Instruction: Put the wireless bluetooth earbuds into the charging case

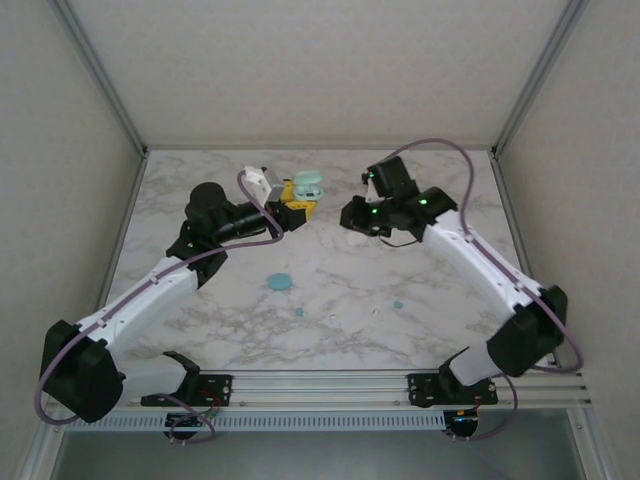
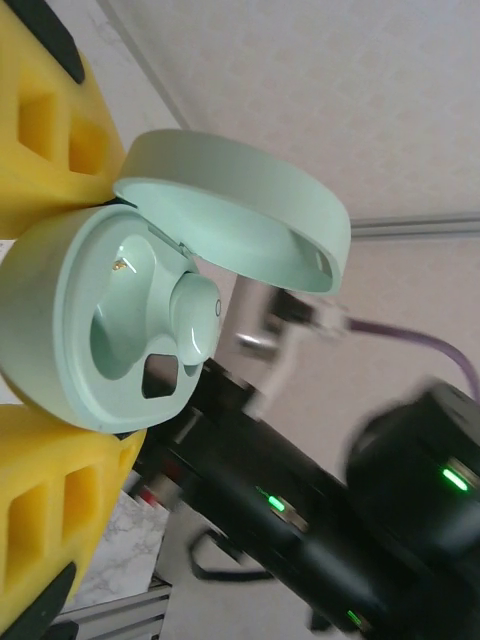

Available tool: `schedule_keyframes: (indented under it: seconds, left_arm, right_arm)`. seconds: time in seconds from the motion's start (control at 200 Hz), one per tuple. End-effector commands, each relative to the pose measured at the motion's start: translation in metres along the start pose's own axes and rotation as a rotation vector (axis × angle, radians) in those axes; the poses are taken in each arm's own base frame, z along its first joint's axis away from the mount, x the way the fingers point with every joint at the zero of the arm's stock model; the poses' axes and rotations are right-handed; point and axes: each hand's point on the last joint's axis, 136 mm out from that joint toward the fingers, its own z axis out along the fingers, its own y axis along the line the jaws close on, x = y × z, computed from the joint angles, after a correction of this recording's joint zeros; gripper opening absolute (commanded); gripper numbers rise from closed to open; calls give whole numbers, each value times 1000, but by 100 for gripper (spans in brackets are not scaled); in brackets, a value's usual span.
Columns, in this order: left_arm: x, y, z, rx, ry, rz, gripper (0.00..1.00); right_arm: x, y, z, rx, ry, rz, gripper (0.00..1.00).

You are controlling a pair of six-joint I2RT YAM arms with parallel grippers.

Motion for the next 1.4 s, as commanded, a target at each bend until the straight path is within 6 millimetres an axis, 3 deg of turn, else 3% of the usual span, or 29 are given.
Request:
schedule_keyframes:
  seconds: [0.0, 0.16, 0.32, 0.621, 0.961, 1.391]
  left_arm:
    - [-5, 5, 1, -9, -18, 21, 31]
    - [1, 7, 7, 7, -3, 6, 31]
    - [4, 8, 10, 17, 4, 0, 31]
    - [6, 4, 15, 35, 15, -4, 31]
    - [6, 0, 17, 51, 15, -5, 31]
    - [1, -2, 17, 55, 6, 7, 31]
  right_arm:
    - [-7, 29, -31, -121, -40, -1, 21]
    - [-22, 70, -74, -285, -119, -23, 21]
    - [-30, 102, -91, -435, -133, -29, 21]
    - [-36, 130, -84, -526, -108, -44, 21]
    - [-39, 146, -66, -520, -87, -73, 21]
    - [-36, 135, -43, -415, -82, -100, 22]
